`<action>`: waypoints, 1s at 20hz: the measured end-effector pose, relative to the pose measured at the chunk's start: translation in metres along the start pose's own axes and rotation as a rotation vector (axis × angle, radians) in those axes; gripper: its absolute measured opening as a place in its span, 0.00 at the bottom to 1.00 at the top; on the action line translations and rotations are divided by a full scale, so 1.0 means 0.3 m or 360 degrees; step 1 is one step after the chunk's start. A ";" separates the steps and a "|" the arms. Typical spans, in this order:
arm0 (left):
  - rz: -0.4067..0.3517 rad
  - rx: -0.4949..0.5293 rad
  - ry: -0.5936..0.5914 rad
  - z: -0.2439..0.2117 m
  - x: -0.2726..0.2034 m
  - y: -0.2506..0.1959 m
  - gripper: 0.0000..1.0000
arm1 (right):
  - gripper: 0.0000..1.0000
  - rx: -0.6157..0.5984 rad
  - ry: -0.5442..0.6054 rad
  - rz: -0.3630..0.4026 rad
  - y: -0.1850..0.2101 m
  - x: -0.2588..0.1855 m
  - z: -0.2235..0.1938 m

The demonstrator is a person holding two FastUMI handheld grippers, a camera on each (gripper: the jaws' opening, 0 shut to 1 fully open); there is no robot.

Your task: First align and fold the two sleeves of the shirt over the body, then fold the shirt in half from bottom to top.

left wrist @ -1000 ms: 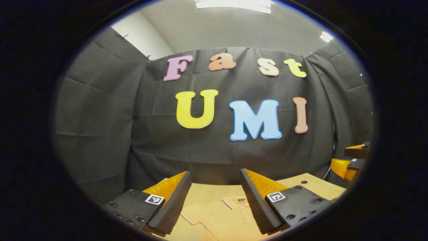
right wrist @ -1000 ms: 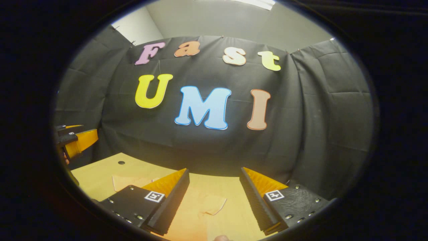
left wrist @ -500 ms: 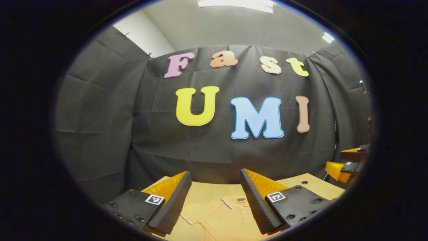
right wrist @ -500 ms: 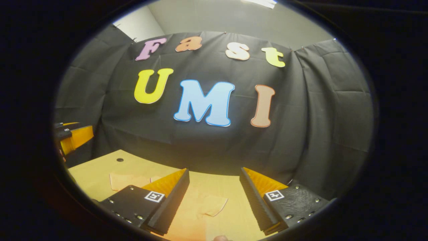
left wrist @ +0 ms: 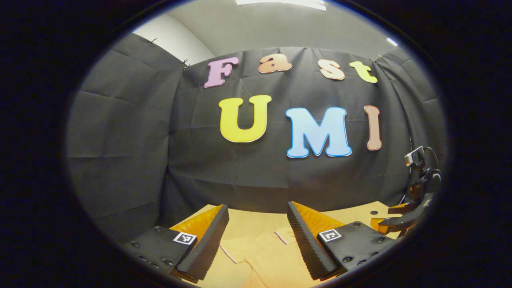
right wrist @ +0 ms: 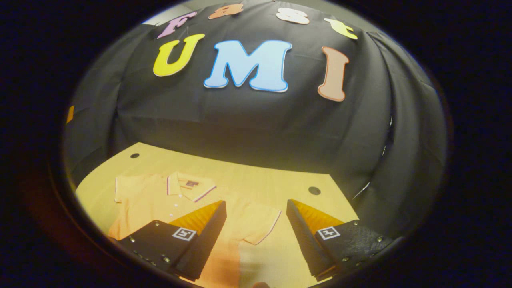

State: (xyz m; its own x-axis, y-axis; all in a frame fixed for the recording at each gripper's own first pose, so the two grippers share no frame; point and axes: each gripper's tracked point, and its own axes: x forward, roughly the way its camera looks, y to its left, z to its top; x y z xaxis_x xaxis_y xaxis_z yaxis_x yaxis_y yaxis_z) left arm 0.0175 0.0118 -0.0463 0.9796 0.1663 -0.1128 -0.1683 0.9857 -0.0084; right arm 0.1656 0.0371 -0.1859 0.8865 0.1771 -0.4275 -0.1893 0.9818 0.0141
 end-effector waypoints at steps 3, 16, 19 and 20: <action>0.0031 0.0025 0.0024 -0.021 -0.026 0.004 0.98 | 0.94 0.0101 0.0153 0.0012 -0.022 0.102 -0.094; 0.0090 0.0051 0.0114 -0.085 -0.128 -0.035 0.98 | 0.94 0.0417 0.0621 -0.0129 -0.128 0.440 -0.405; 0.0082 0.0045 0.0113 -0.086 -0.128 -0.037 0.95 | 0.94 0.0382 0.0606 -0.0127 -0.123 0.441 -0.406; 0.0078 0.0041 0.0114 -0.089 -0.128 -0.041 0.98 | 0.94 0.0383 0.0609 -0.0125 -0.121 0.443 -0.403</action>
State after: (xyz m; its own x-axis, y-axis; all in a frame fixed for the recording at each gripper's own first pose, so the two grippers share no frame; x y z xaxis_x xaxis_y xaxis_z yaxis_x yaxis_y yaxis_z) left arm -0.0210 -0.0073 -0.0683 0.9597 0.2129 -0.1834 -0.2121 0.9769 0.0243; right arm 0.2392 0.0167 -0.3524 0.6658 0.1079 -0.7383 0.0157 0.9872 0.1584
